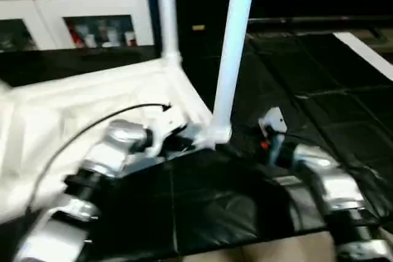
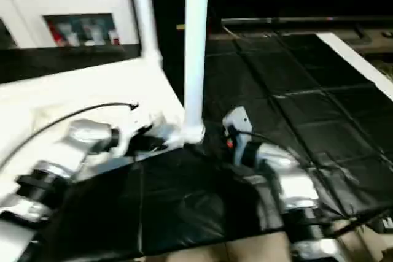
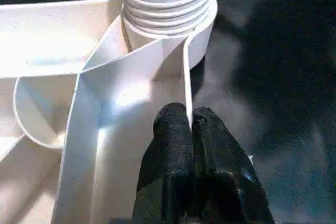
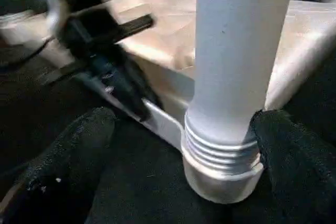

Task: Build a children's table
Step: Rotate leg to tighten

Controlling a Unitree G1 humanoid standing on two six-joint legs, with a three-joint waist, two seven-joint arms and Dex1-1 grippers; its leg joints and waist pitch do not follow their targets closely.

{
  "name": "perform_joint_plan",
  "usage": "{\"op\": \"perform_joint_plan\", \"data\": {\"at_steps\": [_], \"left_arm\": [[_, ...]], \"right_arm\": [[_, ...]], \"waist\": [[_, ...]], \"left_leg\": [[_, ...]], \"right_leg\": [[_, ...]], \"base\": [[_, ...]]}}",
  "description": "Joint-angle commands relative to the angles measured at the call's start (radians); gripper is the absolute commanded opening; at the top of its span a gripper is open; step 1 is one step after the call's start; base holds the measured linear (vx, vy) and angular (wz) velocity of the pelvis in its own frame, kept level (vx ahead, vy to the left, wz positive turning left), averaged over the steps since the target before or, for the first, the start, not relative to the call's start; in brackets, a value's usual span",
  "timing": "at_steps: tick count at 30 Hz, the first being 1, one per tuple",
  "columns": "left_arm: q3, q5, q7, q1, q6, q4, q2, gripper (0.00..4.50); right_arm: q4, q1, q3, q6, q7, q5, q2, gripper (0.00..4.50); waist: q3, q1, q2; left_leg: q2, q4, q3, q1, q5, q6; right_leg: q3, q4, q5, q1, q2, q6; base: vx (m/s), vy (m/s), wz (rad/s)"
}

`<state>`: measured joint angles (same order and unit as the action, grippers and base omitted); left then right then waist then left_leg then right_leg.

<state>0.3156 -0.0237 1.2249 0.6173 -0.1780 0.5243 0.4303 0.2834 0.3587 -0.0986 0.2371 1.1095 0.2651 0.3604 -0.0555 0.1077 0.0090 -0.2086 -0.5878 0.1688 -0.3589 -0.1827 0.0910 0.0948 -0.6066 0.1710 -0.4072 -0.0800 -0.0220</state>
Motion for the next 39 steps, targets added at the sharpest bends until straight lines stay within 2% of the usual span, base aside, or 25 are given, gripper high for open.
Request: {"op": "perform_joint_plan", "data": {"at_steps": [1, 3, 5, 8, 9, 13, 14, 17, 18, 22, 26, 34, 36, 37, 39], "left_arm": [[0.031, 0.027, 0.095, 0.011, 0.061, -0.039, 0.003, 0.00], [0.047, 0.026, 0.142, 0.007, 0.087, -0.040, 0.023, 0.00], [0.059, 0.027, 0.181, 0.001, 0.107, -0.045, 0.037, 0.00], [0.070, 0.026, 0.213, -0.002, 0.128, -0.048, 0.046, 0.00], [0.079, 0.026, 0.231, -0.001, 0.143, -0.045, 0.050, 0.00], [0.086, 0.024, 0.239, 0.001, 0.161, -0.038, 0.047, 0.00], [0.088, 0.023, 0.241, 0.004, 0.165, -0.035, 0.040, 0.00], [0.087, 0.020, 0.240, 0.004, 0.171, -0.031, 0.034, 0.00], [0.087, 0.020, 0.240, 0.004, 0.171, -0.031, 0.034, 0.00], [0.088, 0.020, 0.238, 0.003, 0.182, -0.025, 0.034, 0.00], [0.088, 0.021, 0.237, 0.001, 0.183, -0.024, 0.035, 0.00], [0.087, 0.019, 0.229, 0.002, 0.192, -0.009, 0.031, 0.00], [0.066, 0.038, 0.204, -0.003, 0.160, -0.019, 0.017, 0.00], [0.051, 0.052, 0.178, -0.006, 0.123, -0.034, 0.003, 0.00], [0.034, 0.060, 0.135, -0.011, 0.074, -0.053, -0.016, 0.00]], "right_arm": [[-0.017, 0.008, -0.025, 0.007, 0.053, 0.001, 0.022, 4.49], [-0.008, 0.017, -0.048, -0.030, 0.081, -0.028, 0.046, 4.49], [-0.001, 0.025, -0.072, -0.043, 0.116, -0.043, 0.063, 4.49], [0.007, 0.033, -0.096, -0.057, 0.156, -0.050, 0.077, 4.49], [0.016, 0.041, -0.110, -0.065, 0.180, -0.049, 0.080, 4.49], [0.037, 0.059, -0.135, -0.075, 0.204, -0.054, 0.072, 4.49], [0.064, 0.072, -0.150, -0.096, 0.206, -0.070, 0.063, 4.20], [0.083, 0.085, -0.159, -0.100, 0.213, -0.080, 0.053, 4.09], [0.083, 0.085, -0.159, -0.100, 0.213, -0.080, 0.053, 3.88], [0.101, 0.099, -0.166, -0.102, 0.220, -0.073, 0.048, 3.65], [0.110, 0.101, -0.166, -0.101, 0.233, -0.064, 0.049, 3.21], [0.124, 0.100, -0.163, -0.105, 0.238, -0.062, 0.043, 2.78], [0.115, 0.089, -0.154, -0.088, 0.218, -0.045, 0.028, 2.75], [0.110, 0.081, -0.141, -0.070, 0.184, -0.036, 0.011, 2.74], [0.103, 0.069, -0.125, -0.048, 0.127, -0.030, -0.016, 2.72]], "waist": [[0.069, 0.001, 0.005], [0.070, 0.009, 0.004], [0.070, 0.013, 0.003], [0.070, 0.016, 0.001], [0.070, 0.015, -0.003], [0.070, 0.018, -0.003], [0.070, 0.019, -0.002], [0.070, 0.022, -0.005], [0.071, 0.023, -0.005], [0.072, 0.024, -0.009], [0.071, 0.025, -0.007], [0.072, 0.025, -0.006], [0.072, 0.025, -0.001], [0.072, 0.024, -0.004], [0.071, 0.023, -0.002]], "left_leg": [[-0.023, 0.066, 0.001, 0.007, -0.204, -0.053], [-0.025, 0.066, 0.002, 0.010, -0.206, -0.047], [-0.024, 0.066, 0.001, 0.008, -0.203, -0.044], [-0.025, 0.066, 0.001, 0.006, -0.203, -0.042], [-0.025, 0.066, 0.001, 0.005, -0.203, -0.043], [-0.025, 0.065, 0.002, 0.005, -0.201, -0.046], [-0.025, 0.065, 0.002, 0.006, -0.200, -0.042], [-0.025, 0.065, 0.002, 0.006, -0.194, -0.041], [-0.025, 0.064, 0.002, 0.006, -0.190, -0.042], [-0.025, 0.064, 0.002, 0.005, -0.179, -0.044], [-0.025, 0.064, 0.003, 0.005, -0.184, -0.045], [-0.025, 0.063, 0.003, 0.005, -0.182, -0.043], [-0.025, 0.063, 0.002, 0.005, -0.184, -0.042], [-0.025, 0.063, 0.003, 0.004, -0.181, -0.040], [-0.025, 0.064, 0.001, 0.005, -0.189, -0.035]], "right_leg": [[-0.052, 0.077, 0.251, 0.059, -0.062, -0.191], [-0.053, 0.075, 0.241, 0.055, -0.063, -0.199], [-0.052, 0.074, 0.241, 0.058, -0.064, -0.197], [-0.052, 0.073, 0.251, 0.060, -0.066, -0.194], [-0.052, 0.073, 0.254, 0.060, -0.066, -0.193], [-0.053, 0.074, 0.272, 0.058, -0.066, -0.187], [-0.053, 0.074, 0.281, 0.056, -0.067, -0.185], [-0.053, 0.073, 0.283, 0.057, -0.067, -0.182], [-0.054, 0.073, 0.278, 0.057, -0.066, -0.182], [-0.054, 0.069, 0.252, 0.058, -0.065, -0.184], [-0.053, 0.071, 0.268, 0.057, -0.065, -0.181], [-0.053, 0.070, 0.264, 0.058, -0.065, -0.180], [-0.053, 0.070, 0.261, 0.057, -0.064, -0.182], [-0.053, 0.069, 0.252, 0.059, -0.065, -0.187], [-0.052, 0.070, 0.262, 0.057, -0.064, -0.186]], "base": [[0.000, 0.000, 0.00], [0.000, 0.000, 0.00], [0.000, 0.000, 0.00], [0.000, 0.000, 0.00], [0.000, 0.000, 0.00], [0.000, 0.000, 0.00], [0.000, 0.000, 0.00], [0.000, 0.000, 0.00], [0.000, 0.000, 0.00], [0.000, 0.000, 0.00], [0.000, 0.000, 0.00], [0.000, 0.000, 0.00], [0.000, 0.000, 0.00], [0.000, 0.000, 0.00], [0.000, 0.000, 0.00]]}}
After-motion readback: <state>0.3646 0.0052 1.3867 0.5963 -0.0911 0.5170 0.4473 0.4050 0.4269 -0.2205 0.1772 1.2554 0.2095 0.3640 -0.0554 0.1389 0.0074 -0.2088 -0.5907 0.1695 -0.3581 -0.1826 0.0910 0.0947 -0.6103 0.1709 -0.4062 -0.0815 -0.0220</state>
